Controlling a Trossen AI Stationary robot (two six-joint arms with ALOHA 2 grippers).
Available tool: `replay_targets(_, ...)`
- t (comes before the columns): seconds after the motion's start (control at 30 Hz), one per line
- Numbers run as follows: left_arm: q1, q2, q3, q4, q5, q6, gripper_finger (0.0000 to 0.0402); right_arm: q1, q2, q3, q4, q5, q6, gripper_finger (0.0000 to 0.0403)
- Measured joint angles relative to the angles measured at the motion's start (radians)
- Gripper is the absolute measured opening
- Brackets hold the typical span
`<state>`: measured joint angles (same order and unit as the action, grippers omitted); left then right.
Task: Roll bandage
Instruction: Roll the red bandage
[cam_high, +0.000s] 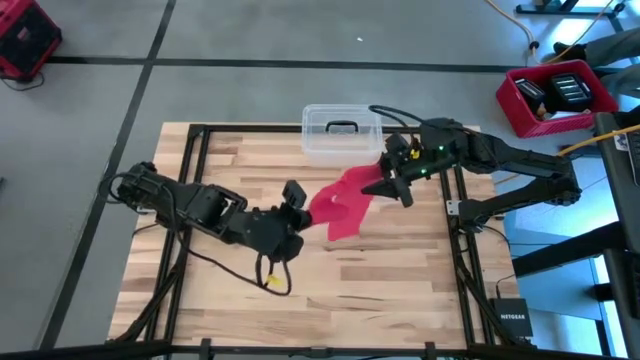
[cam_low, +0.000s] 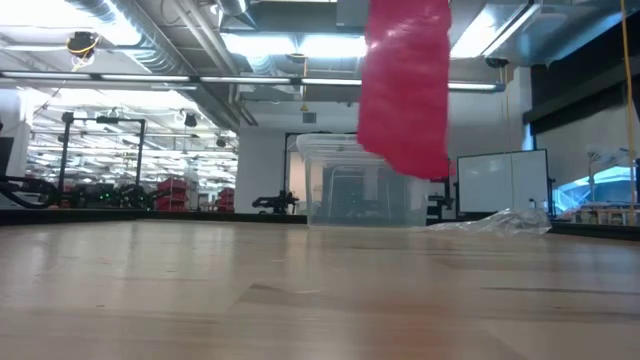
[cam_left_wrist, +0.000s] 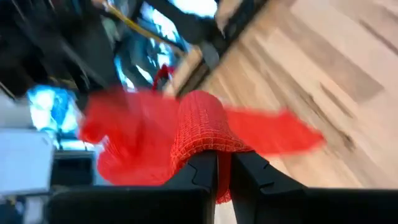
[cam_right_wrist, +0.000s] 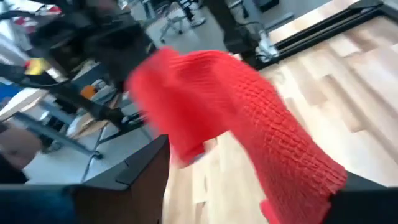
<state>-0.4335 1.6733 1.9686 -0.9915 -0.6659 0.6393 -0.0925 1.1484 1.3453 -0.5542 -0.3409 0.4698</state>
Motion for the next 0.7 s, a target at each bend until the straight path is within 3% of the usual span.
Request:
replay_targets(0.17,0.018,0.0,-0.001,-0.247,0.001,-0.22,0.0017,0.0,-0.008,0.0,-0.029,-0.132,0.002,0.025)
replay_targets(0.27,0.018,0.0,-0.002,-0.336,0.0,-0.316,0.0017,0.001,-0.01,0.0,-0.051,-0.132,0.003,0.025)
replay_targets(0.53,0.022,0.0,-0.002,-0.377,0.001,-0.363,0.0017,0.0,-0.005,0.0,-0.033,-0.078,0.027,0.025)
replay_targets(0.7,0.023,0.0,-0.002,-0.487,0.067,-0.427,0.0017,-0.007,-0.019,-0.001,-0.059,-0.154,0.08,0.025)
